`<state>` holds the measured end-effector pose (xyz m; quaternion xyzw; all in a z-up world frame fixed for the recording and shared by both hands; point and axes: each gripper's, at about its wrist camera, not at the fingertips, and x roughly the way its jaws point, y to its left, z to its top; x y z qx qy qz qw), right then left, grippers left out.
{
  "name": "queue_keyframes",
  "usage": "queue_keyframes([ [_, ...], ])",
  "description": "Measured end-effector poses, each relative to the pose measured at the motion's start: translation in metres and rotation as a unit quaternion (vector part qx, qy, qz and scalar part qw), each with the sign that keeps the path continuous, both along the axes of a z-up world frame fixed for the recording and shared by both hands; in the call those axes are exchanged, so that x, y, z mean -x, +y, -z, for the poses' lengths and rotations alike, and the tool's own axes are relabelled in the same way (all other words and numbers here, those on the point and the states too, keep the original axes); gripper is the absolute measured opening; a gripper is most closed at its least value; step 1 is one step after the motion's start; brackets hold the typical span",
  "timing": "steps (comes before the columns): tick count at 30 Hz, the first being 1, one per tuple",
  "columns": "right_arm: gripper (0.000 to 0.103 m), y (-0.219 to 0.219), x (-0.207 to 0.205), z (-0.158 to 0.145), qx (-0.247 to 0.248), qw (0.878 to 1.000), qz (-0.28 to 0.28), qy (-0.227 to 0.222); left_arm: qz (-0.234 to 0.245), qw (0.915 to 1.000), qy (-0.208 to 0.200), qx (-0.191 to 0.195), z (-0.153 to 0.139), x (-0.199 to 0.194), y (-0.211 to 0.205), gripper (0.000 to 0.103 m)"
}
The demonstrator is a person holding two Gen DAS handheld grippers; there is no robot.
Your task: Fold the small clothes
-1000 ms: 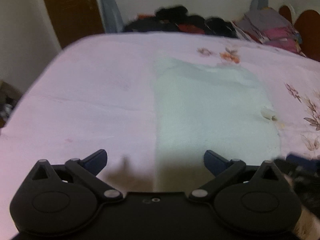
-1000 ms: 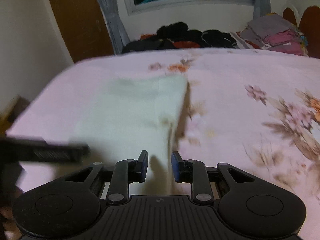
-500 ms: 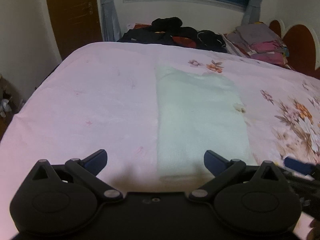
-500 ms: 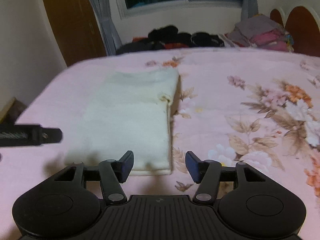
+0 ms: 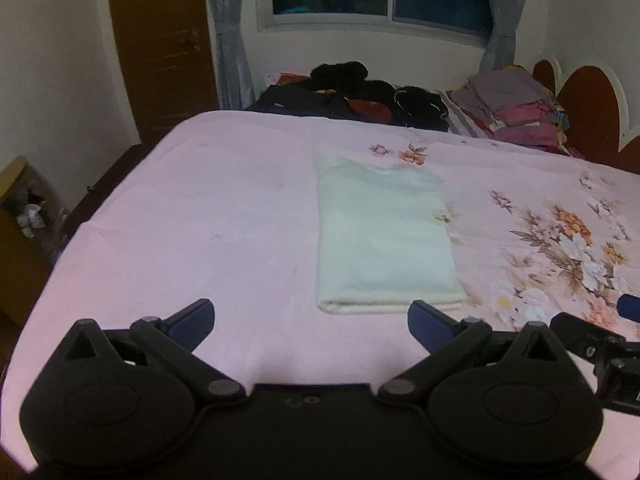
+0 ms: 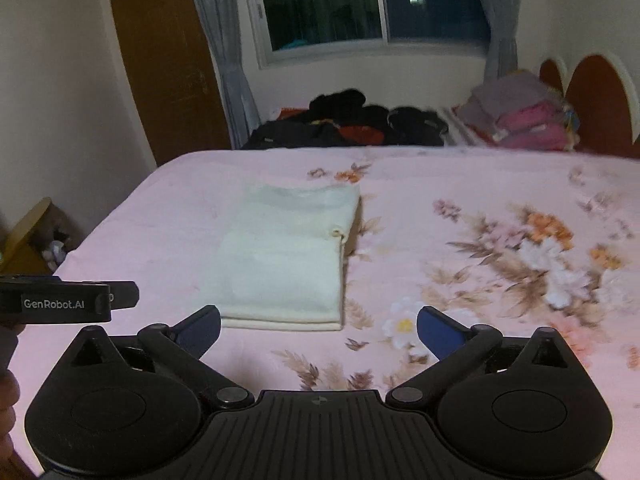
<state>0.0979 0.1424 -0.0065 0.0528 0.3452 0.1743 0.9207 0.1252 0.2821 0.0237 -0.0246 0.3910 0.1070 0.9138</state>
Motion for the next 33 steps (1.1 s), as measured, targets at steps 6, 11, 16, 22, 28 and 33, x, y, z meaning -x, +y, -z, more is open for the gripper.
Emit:
queue_keyframes([
  [6, 0.103, -0.036, 0.07, -0.034, -0.004, 0.999, -0.001, -0.05, -0.011, 0.9997, -0.02, -0.007, -0.021, 0.062, -0.031, 0.103],
  [11, 0.103, -0.069, 0.123, -0.061, -0.011, 0.996, 0.019, -0.084, -0.018, 0.999, -0.04, -0.003, -0.042, 0.118, -0.058, 0.103],
  [16, 0.103, -0.088, 0.166, -0.08, -0.022, 0.994, 0.018, -0.107, -0.026, 0.9982, -0.054, -0.006, -0.055, 0.156, -0.074, 0.103],
  [22, 0.103, -0.094, 0.195, -0.086, -0.018, 0.993, 0.01, -0.119, -0.033, 0.9974, -0.064, -0.01, -0.06, 0.176, -0.081, 0.103],
  [28, 0.103, -0.097, 0.205, -0.084, -0.013, 0.993, 0.009, -0.117, -0.036, 0.997, -0.067, -0.009, -0.061, 0.185, -0.084, 0.103],
  [33, 0.103, -0.099, 0.207, -0.084, -0.01, 0.992, 0.011, -0.122, -0.04, 0.9965, -0.072, -0.015, -0.063, 0.187, -0.085, 0.103],
])
